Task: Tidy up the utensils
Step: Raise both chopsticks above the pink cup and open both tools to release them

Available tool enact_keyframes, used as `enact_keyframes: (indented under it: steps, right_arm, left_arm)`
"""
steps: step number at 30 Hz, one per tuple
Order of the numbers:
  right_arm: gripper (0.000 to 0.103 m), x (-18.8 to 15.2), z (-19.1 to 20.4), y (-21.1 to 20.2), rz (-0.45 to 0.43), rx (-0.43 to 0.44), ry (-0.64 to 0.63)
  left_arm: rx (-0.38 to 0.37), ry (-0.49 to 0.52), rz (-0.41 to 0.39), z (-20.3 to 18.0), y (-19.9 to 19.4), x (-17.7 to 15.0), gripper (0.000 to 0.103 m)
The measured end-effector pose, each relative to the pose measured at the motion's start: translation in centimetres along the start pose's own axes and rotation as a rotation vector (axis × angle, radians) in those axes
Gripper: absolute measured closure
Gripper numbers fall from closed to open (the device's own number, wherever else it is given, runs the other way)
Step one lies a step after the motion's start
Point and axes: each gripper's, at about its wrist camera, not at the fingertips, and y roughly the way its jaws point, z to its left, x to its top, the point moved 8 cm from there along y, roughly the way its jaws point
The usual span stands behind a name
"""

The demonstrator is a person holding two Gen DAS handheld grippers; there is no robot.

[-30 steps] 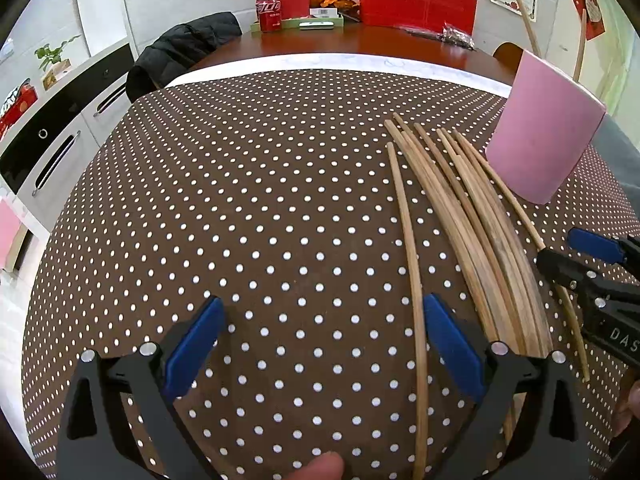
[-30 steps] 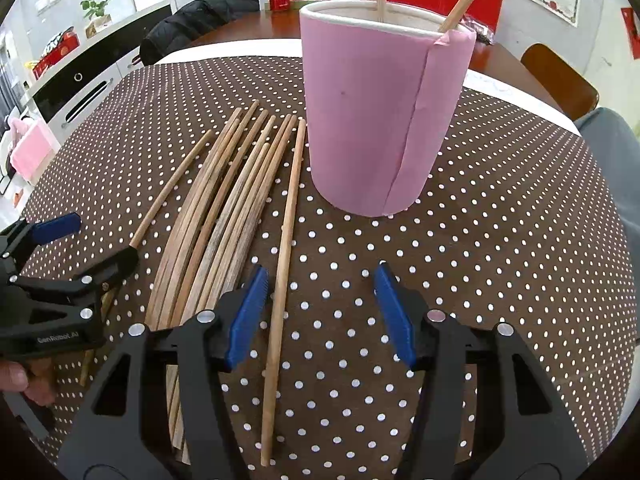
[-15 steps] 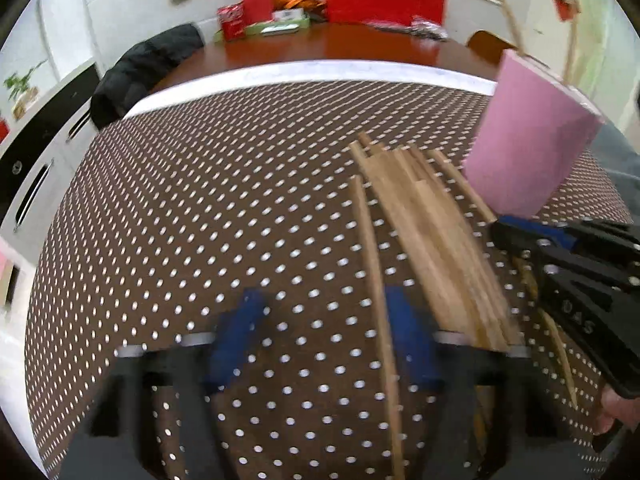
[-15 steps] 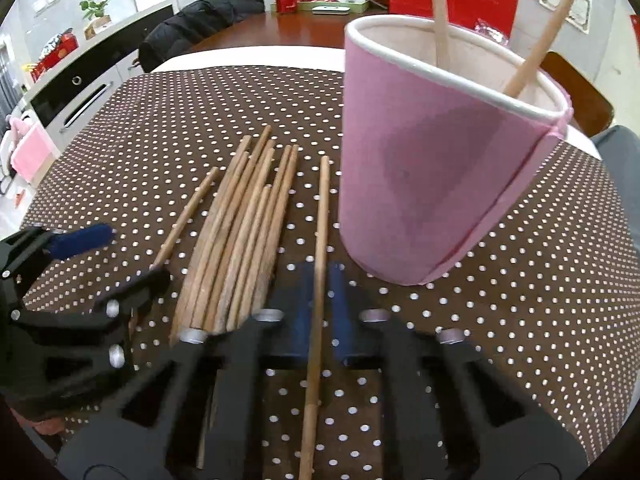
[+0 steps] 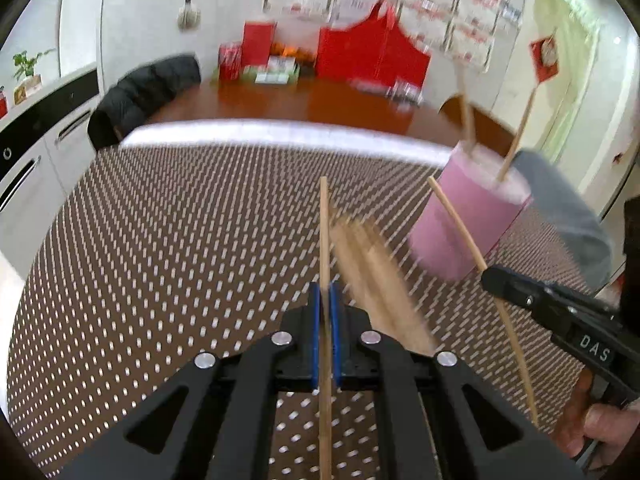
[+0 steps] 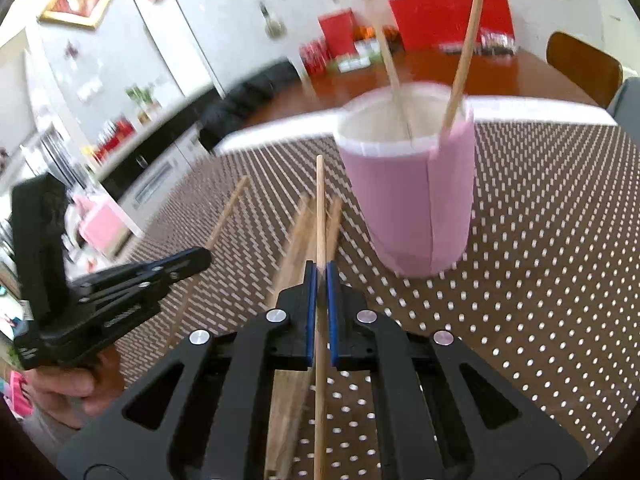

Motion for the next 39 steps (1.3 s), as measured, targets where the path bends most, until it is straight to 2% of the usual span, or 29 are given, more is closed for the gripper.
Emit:
enact_keyframes:
  steps: [6,10,14,19,25,28,39]
  right_arm:
    - [0.098,3.4,1.0,-4.8,-0.177,0.077,0.020]
    - [0.098,7.5,0.6,-7.3,-0.315,0.095,0.042]
    - [0.098,11.3,-0.5,-9.3,-0.429,0.096,0.062]
    - [0.098,15.6,-1.5,-10.0,-0.531,0.092,0.083]
    - [0.098,19.2,-3.8,-9.0,-0.595,0.052,0.102]
    - [0.098,19.9,-5.0,-7.7,-0.593,0.037,0.105]
    - [0.098,18.7,-7.9,-4.1,-0.553,-0.011,0.097]
  left_arm:
    - [-0.093,0.025,-0.166,-2.8,-3.3,4.5,0.098]
    - [-0.149,0.045,-0.261,-4.7,-5.4,7.6,0.098]
    - [-0.240,0.069,-0.394,-7.3,-7.1,12.7,0.098]
    - [-0.383,0.035,-0.486,-9.8,-6.9,17.3,0.098]
    - [-0.433,0.038,-0.543,-12.3,-4.9,20.0,0.098]
    - [-0.458,0.025,-0.537,-13.0,-2.8,20.5,0.098]
    - [-0.429,0.023,-0.485,-13.1,3.4,18.6,0.098]
